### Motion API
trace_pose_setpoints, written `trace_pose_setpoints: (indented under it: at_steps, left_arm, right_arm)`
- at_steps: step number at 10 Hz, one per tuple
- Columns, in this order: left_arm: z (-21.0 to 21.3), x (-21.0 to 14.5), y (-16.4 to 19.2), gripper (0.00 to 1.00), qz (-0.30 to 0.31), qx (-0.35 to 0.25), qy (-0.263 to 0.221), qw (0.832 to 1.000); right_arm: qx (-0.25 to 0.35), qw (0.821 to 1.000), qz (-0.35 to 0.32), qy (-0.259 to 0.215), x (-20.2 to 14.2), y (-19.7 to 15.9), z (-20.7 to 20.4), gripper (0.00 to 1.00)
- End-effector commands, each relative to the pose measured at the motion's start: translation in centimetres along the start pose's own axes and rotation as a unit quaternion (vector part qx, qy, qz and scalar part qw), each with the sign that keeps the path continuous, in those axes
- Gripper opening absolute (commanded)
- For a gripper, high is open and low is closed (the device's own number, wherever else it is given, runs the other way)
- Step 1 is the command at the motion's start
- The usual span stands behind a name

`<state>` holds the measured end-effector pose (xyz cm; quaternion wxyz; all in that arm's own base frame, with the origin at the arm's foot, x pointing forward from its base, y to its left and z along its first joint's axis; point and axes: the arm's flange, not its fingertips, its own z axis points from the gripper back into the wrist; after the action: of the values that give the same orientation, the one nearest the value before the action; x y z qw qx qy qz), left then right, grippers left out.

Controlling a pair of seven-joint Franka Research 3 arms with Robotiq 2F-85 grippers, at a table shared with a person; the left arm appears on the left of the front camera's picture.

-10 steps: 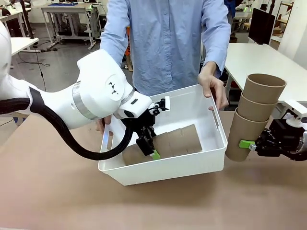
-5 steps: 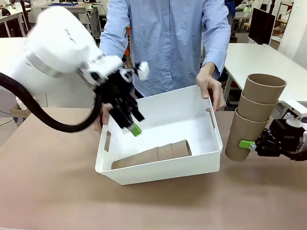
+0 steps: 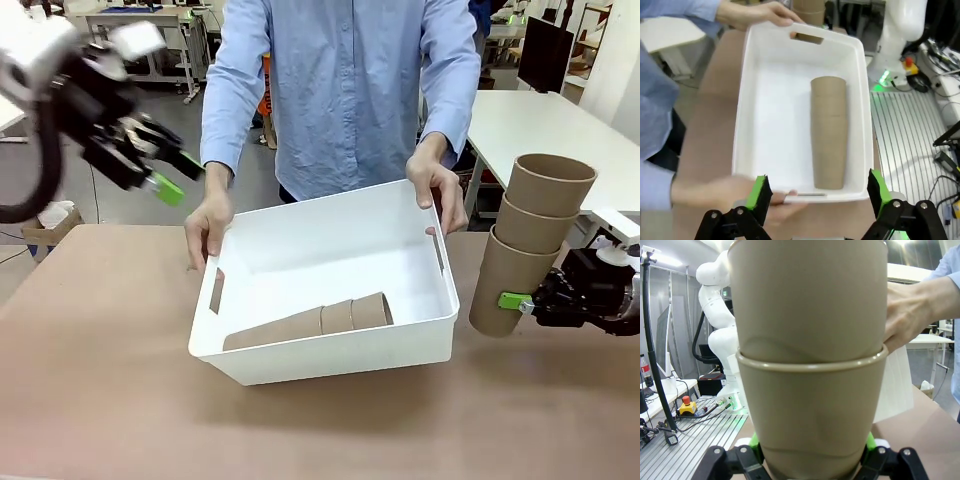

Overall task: Stack the cups and store them in the basket.
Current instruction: Place the stack of Reusable plastic cups into the Pantry Basket.

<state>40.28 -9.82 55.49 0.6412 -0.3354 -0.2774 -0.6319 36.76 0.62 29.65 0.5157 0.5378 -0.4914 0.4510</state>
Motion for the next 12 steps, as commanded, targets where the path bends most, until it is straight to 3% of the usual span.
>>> trace_pose_setpoints:
  at_steps: [1,5,12]
  left_arm:
    - [3.4,-3.4,-0.4,1.00,0.006,0.036,-0.047,0.998]
    - [8.7,-9.2,-0.8,1.00,0.048,0.085,-0.066,0.993]
    - [9.5,-9.8,-0.7,0.96,0.063,0.088,-0.056,0.993]
  right_arm:
    - [0.002,1.000,0.004,-0.001,0.5,0.0,-0.1,0.84]
    - [0.002,1.000,0.004,-0.001,0.5,0.0,-0.1,0.84]
    - [0.002,1.000,0.004,-0.001,0.5,0.0,-0.1,0.84]
